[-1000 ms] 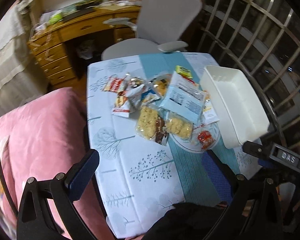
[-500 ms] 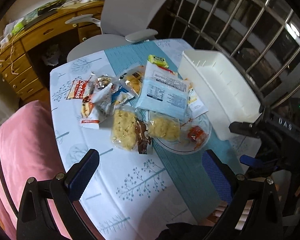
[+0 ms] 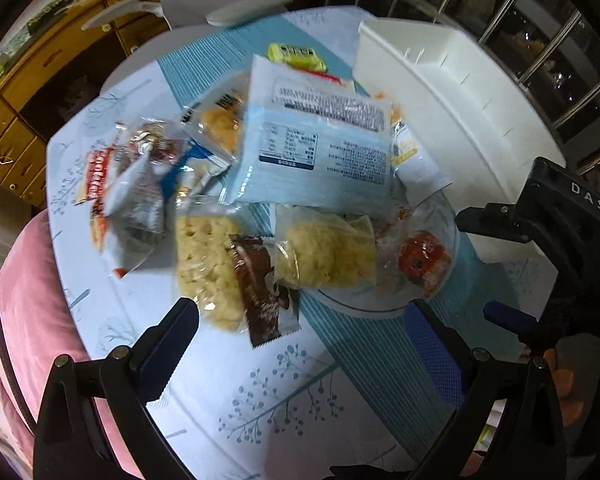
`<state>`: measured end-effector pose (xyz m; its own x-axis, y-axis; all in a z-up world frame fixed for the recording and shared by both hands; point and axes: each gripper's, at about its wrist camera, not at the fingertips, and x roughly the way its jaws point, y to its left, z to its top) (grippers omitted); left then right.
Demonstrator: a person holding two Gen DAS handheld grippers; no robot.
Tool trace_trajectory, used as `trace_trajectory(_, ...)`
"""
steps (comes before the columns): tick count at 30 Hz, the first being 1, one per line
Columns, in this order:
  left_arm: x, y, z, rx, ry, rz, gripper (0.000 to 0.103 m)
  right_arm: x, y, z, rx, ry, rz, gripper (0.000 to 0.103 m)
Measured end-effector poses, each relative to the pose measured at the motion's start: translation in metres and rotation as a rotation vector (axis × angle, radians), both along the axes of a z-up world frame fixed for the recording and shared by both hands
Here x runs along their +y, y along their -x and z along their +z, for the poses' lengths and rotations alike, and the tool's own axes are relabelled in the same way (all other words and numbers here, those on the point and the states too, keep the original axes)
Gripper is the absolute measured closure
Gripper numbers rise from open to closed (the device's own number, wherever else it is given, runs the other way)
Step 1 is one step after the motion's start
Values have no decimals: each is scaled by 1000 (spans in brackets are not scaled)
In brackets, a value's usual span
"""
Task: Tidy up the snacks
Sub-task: 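Grasp the clear bag of yellow puffs with left tool while right grasps red packet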
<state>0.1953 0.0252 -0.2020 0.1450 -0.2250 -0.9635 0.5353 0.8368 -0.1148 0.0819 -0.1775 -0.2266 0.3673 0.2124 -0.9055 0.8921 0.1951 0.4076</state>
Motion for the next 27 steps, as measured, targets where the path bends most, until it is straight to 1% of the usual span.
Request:
trace_trajectory(4,-15,-15,-22,53,-33,-4,1,-5,-11,-15,38,-21,12,4)
trace_trajectory(8,-24,-24,-36,94,-43,11,1,-9,-12,-25,71,-45,1,5)
trace_trajectory(10,-30,-27,-43,109,-60,14,1,-11,-14,-29,90,-57,5,6)
trace_trajectory(14,-40,-31,-52,112,-99,11,1,-11,-23,-35,115,-71,33,8)
trace_trajectory(17,-48,-35,-59,100,-143,-1,1,-10,-32,-41,134,-88,60,9)
trace_trajectory(20,-57,-37,-66,94,-179,-9,1,-12,-39,-48,178,-102,80,14)
trace_trajectory(22,-61,-37,-70,101,-187,-10,1,-13,-41,-53,206,-107,88,17)
trace_trajectory(24,-64,-39,-74,110,-195,-8,1,-15,-43,-55,218,-109,93,18)
trace_trajectory(27,-67,-42,-83,146,-192,13,1,-18,-48,-56,237,-99,108,18)
